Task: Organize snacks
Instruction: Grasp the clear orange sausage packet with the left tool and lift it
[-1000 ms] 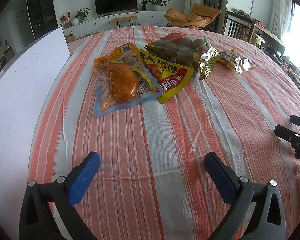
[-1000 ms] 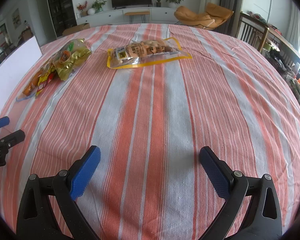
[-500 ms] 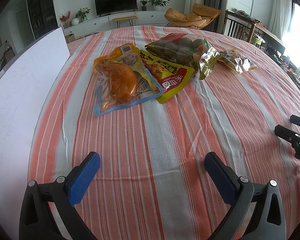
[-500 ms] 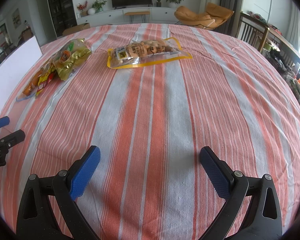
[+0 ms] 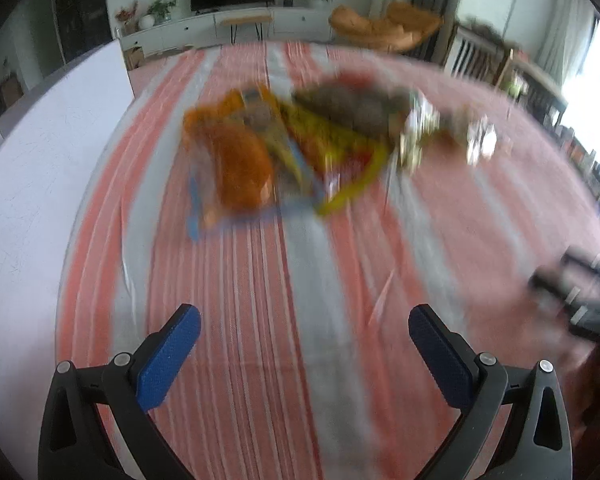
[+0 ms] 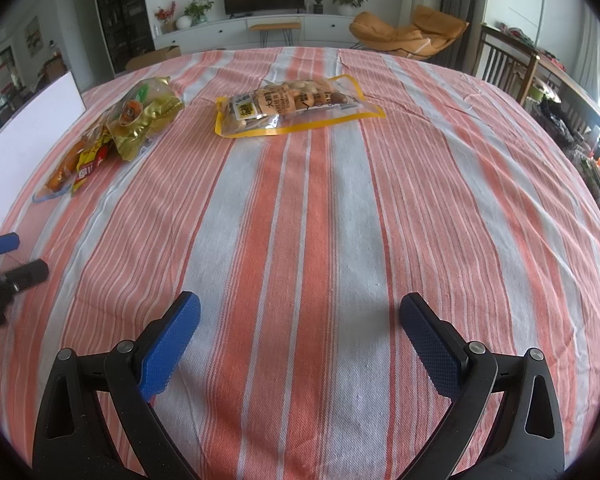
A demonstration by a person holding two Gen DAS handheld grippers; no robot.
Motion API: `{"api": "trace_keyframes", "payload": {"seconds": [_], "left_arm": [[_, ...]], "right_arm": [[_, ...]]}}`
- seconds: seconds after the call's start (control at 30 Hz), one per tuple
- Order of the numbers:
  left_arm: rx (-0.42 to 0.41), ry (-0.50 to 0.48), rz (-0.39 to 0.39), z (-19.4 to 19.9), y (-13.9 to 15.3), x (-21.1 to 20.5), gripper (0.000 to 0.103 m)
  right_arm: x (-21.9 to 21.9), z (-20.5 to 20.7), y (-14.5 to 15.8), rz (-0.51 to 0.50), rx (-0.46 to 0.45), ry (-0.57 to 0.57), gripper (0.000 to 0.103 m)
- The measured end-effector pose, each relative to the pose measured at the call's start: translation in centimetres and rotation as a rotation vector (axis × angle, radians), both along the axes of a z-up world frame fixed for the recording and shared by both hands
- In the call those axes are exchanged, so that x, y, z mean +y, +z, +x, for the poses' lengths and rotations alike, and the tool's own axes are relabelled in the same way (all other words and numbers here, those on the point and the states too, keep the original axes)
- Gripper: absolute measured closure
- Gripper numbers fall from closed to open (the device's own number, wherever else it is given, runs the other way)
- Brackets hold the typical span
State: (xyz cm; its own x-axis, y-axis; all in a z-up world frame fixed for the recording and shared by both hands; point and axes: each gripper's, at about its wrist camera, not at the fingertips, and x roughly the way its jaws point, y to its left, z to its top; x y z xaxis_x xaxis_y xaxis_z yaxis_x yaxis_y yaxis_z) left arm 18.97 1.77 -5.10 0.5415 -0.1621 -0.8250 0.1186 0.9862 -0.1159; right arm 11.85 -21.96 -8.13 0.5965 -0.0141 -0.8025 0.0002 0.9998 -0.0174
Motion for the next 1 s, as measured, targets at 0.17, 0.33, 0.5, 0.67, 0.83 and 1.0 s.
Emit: {"api": "trace_keyframes", "payload": {"seconds": [0.17, 0.33, 0.5, 0.67, 0.83, 1.0], "left_arm": [[-0.047, 0.101, -0.017, 5.2, 4.5, 2.2, 0.000], [-0.016, 0.265, 0.026, 10.9, 2.6, 5.1, 0.000], [0.057, 0.371, -0.072, 12.1, -1.4, 8.0, 0.000], [0.017, 0.334, -0.129, 11.1, -1.2, 8.8, 0.061], [0.048, 0.268, -0.084, 8.7, -1.8, 8.9, 0.103], [0.037, 0.166, 0.002, 2.3, -1.9, 7.3, 0.103]], "right_arm": [[0.0, 0.0, 0.0, 0.000, 0.000, 0.001, 0.001], [0.3, 0.2, -0.3, 0.000, 0.001, 0.008, 0.001], [0.3, 0.2, -0.3, 0.001, 0.001, 0.007, 0.001], [0.4, 0.2, -0.3, 0.000, 0.001, 0.008, 0.001], [0.5, 0.3, -0.3, 0.000, 0.001, 0.012, 0.001], [0.5, 0.3, -0.4, 0.000, 0.002, 0.012, 0.001]]}}
